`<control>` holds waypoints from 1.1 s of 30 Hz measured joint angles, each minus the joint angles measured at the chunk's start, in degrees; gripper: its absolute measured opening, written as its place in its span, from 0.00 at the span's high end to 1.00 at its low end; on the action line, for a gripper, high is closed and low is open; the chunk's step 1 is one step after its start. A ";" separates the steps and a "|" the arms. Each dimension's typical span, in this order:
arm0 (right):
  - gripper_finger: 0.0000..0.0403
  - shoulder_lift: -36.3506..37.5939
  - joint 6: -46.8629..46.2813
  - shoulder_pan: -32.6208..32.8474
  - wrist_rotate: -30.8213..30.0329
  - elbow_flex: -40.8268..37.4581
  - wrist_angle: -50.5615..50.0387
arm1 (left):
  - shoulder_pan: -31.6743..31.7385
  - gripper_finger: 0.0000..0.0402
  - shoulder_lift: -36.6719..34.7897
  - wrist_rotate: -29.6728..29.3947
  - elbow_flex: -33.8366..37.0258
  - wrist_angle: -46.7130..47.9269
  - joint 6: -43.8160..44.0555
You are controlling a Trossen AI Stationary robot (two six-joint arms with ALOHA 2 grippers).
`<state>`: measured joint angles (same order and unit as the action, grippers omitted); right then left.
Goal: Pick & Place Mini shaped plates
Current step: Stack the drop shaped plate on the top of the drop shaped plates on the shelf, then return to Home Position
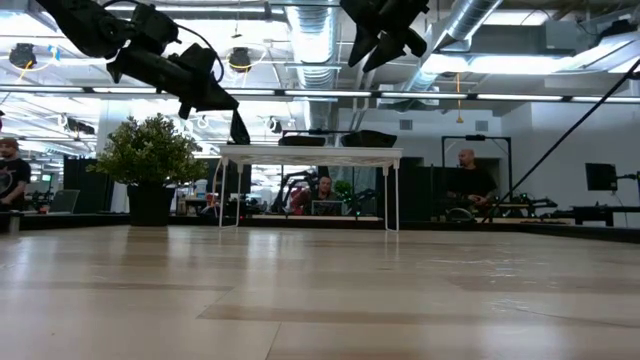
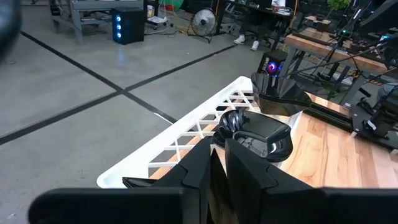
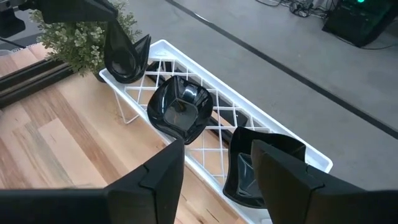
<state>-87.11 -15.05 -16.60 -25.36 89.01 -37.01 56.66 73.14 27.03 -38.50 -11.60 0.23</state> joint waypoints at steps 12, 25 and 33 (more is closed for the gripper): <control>0.55 0.00 0.00 0.02 0.00 0.02 -0.02 | 0.00 0.80 0.00 -0.08 0.00 0.09 0.02; 0.56 0.02 0.00 0.04 0.00 0.02 0.25 | 0.01 0.79 0.00 -4.73 0.00 -0.03 -9.15; 0.55 0.02 -0.92 0.04 0.00 0.02 0.24 | -0.02 0.79 0.93 -10.52 0.00 -4.43 -13.80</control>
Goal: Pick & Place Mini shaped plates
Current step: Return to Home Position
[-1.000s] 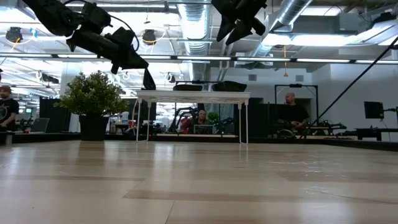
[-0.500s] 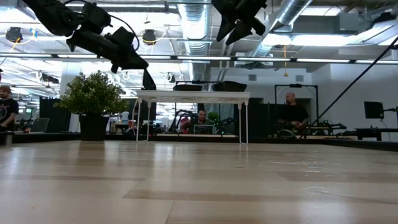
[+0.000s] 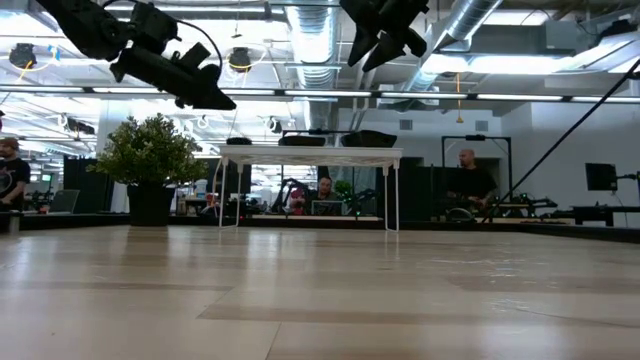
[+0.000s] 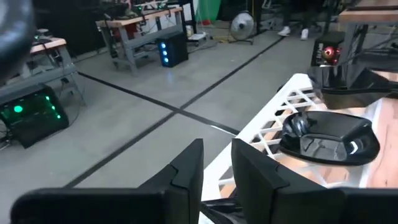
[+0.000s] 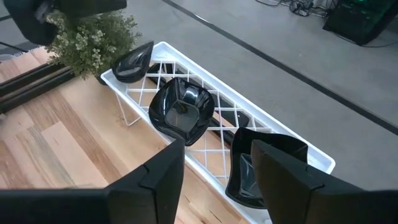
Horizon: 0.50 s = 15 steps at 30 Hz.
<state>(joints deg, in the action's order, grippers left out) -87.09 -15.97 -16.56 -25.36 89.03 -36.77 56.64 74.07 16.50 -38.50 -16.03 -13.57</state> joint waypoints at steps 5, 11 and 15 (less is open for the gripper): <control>0.55 0.00 -0.02 0.02 0.00 0.00 0.00 | -0.17 0.79 1.43 -0.46 0.00 -0.77 0.26; 0.55 0.00 -0.04 0.02 0.00 0.00 0.00 | -2.55 0.79 1.19 -2.62 0.02 0.19 5.01; 0.55 0.00 0.11 0.02 0.00 0.00 -0.02 | -5.85 0.81 -0.96 -2.59 0.04 2.01 8.67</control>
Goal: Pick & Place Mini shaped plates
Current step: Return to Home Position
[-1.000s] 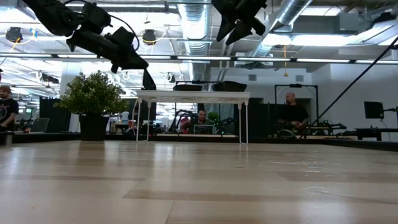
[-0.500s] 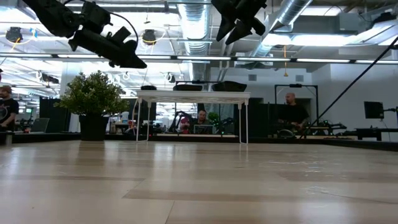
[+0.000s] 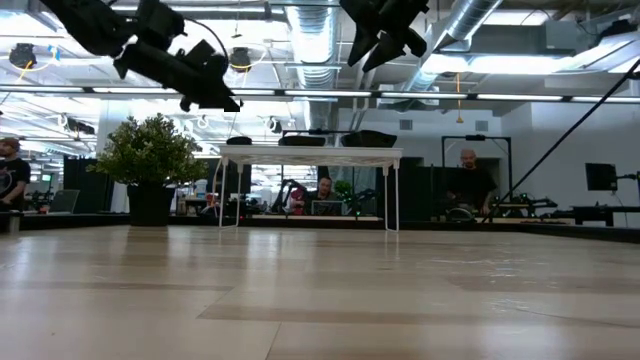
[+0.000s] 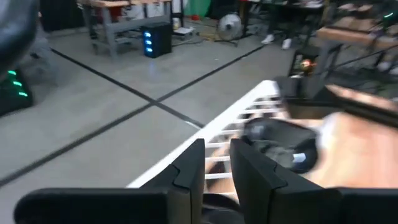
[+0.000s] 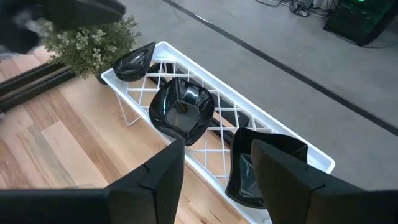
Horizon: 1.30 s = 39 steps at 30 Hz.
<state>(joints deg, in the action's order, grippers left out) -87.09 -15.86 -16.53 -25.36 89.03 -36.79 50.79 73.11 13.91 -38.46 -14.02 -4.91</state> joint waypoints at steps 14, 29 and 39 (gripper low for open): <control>0.55 0.31 7.42 -0.45 -0.09 0.09 -2.07 | -13.12 0.81 -16.56 0.05 0.00 10.26 8.29; 0.56 4.72 7.54 1.64 27.01 -0.35 6.14 | -17.73 0.81 -36.88 4.10 16.50 10.47 19.06; 0.56 22.76 10.43 1.90 23.62 -13.04 9.61 | -21.52 0.81 -57.75 -1.18 29.48 4.43 22.16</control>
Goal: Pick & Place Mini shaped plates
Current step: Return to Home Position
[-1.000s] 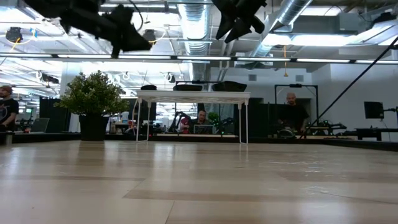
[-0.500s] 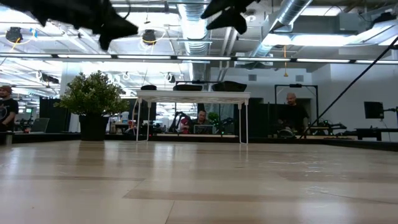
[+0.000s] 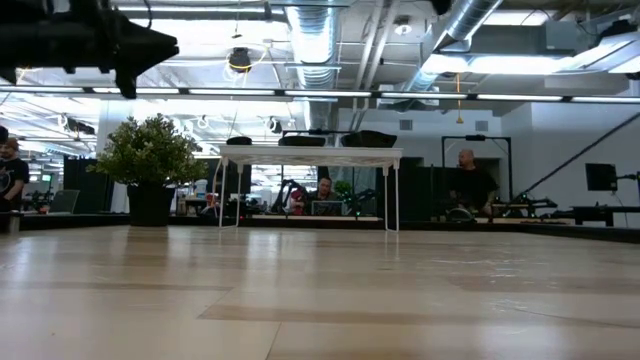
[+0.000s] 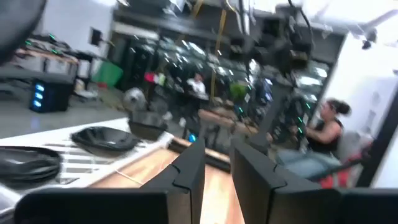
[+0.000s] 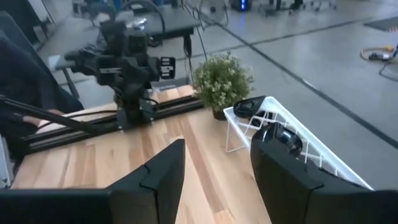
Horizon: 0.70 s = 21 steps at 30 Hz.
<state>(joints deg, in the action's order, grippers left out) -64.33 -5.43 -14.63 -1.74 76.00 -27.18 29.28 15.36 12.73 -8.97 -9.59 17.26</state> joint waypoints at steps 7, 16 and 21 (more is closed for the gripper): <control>0.55 14.79 -0.07 0.00 -0.26 -16.03 10.81 | -1.88 0.81 -6.98 -4.29 5.98 -2.09 0.76; 0.56 30.54 -1.02 0.00 -7.31 -33.34 16.27 | -5.92 0.81 -3.79 -5.00 8.64 -5.86 -0.22; 0.55 37.76 -4.41 0.00 -8.22 -43.42 22.06 | -10.11 0.81 -2.14 -6.95 8.64 -5.92 -0.26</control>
<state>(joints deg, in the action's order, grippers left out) -26.57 -9.84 -14.63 -9.96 32.57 -5.12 19.17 13.21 5.78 -0.34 -15.51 16.99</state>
